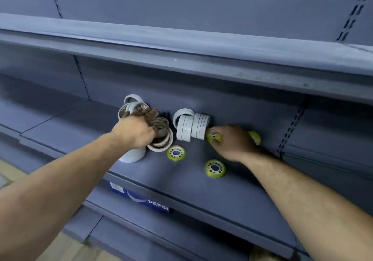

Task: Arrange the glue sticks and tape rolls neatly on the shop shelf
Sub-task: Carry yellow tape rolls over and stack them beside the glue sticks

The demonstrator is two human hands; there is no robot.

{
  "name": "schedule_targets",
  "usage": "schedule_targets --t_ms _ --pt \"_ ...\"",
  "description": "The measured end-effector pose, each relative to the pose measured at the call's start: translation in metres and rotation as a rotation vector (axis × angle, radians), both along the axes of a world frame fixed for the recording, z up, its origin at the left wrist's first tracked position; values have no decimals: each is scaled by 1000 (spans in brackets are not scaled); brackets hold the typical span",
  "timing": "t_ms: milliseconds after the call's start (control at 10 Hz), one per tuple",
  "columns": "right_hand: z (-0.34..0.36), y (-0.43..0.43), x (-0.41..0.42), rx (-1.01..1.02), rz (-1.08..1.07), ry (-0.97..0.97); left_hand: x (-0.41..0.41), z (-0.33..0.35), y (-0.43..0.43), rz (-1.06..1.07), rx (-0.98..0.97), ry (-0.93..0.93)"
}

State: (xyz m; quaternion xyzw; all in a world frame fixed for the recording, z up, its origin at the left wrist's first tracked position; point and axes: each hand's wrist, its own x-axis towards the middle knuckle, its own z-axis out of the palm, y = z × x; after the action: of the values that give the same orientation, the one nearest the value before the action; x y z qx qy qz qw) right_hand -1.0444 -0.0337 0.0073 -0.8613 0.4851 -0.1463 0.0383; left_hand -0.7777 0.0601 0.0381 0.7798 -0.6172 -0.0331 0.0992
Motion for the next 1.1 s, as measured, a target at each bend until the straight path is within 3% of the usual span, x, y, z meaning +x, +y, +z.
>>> schedule_targets --t_ms 100,200,300,400,500,700,1100 --pt "-1 7 19 3 -84 25 11 -2 -14 -131 -31 -31" --pt "-4 18 26 73 -179 67 13 -5 -24 -207 3 94" --pt "-4 26 24 103 -254 111 9 -12 -31 -349 -43 -4" --pt "-6 35 12 264 -372 93 -12 -21 -29 -453 -75 -79" --pt "-11 37 3 347 -405 103 -28 -34 -29 -533 6 -60" --pt "-19 44 1 509 -403 107 -40 -65 -43 -521 143 -155" --pt "-24 32 4 516 -304 187 -42 -71 -61 -466 237 -230"
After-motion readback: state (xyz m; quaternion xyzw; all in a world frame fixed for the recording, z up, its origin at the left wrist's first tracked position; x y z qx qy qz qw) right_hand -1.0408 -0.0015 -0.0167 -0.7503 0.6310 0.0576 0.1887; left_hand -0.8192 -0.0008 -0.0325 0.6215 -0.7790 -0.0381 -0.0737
